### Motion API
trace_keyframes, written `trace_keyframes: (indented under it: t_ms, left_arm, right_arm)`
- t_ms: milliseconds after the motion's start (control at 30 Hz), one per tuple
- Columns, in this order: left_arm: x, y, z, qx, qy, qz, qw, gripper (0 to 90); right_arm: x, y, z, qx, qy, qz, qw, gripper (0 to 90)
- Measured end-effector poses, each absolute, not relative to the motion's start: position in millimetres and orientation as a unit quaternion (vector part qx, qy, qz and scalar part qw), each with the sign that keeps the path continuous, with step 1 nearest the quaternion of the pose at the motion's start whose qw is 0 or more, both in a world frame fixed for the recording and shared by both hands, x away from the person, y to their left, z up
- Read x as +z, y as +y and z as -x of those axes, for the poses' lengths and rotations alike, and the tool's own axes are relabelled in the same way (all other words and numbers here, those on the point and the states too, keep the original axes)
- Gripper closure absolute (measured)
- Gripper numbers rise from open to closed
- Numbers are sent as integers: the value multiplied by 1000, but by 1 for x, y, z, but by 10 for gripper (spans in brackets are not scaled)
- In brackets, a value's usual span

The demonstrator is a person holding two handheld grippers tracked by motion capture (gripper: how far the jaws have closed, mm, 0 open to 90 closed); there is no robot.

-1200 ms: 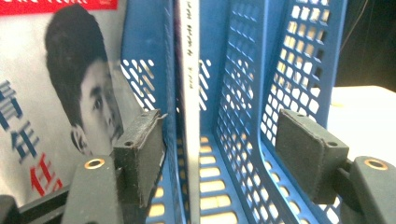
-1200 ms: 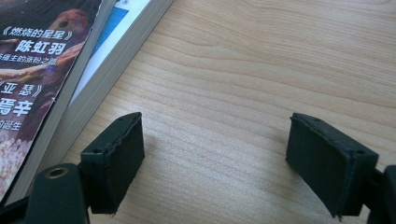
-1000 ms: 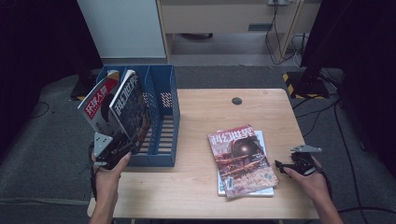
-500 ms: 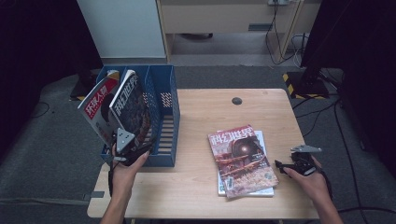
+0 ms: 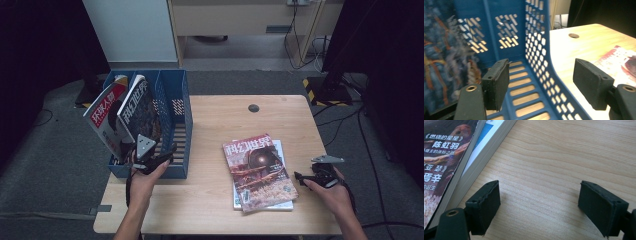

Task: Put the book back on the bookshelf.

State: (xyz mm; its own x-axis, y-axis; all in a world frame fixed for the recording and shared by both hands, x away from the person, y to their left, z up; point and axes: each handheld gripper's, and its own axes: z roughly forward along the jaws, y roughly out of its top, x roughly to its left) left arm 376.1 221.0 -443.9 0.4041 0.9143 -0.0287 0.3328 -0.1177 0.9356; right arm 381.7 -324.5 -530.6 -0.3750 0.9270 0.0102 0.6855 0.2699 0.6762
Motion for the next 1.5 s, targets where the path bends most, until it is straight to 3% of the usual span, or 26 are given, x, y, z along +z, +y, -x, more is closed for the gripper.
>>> trace_keyframes:
  t_ms: [100,467,1000,1333,1500]
  left_arm:
    - [-443,212,-377,295,448,-692,482,295]
    - [-440,189,-386,264,445,-704,487,284]
    - [-442,136,-396,237,415,-729,489,266]
    - [-450,91,-394,226,383,-754,484,251]
    - [-462,70,-388,212,372,-767,478,251]
  right_arm:
    - [-530,-325,-382,302,773,-522,196,196]
    - [-520,-327,-381,314,771,-514,205,390]
    - [-506,-324,-377,342,765,-496,225,522]
    - [-500,-319,-375,355,770,-477,230,538]
    - [-496,-317,-372,371,772,-460,234,662]
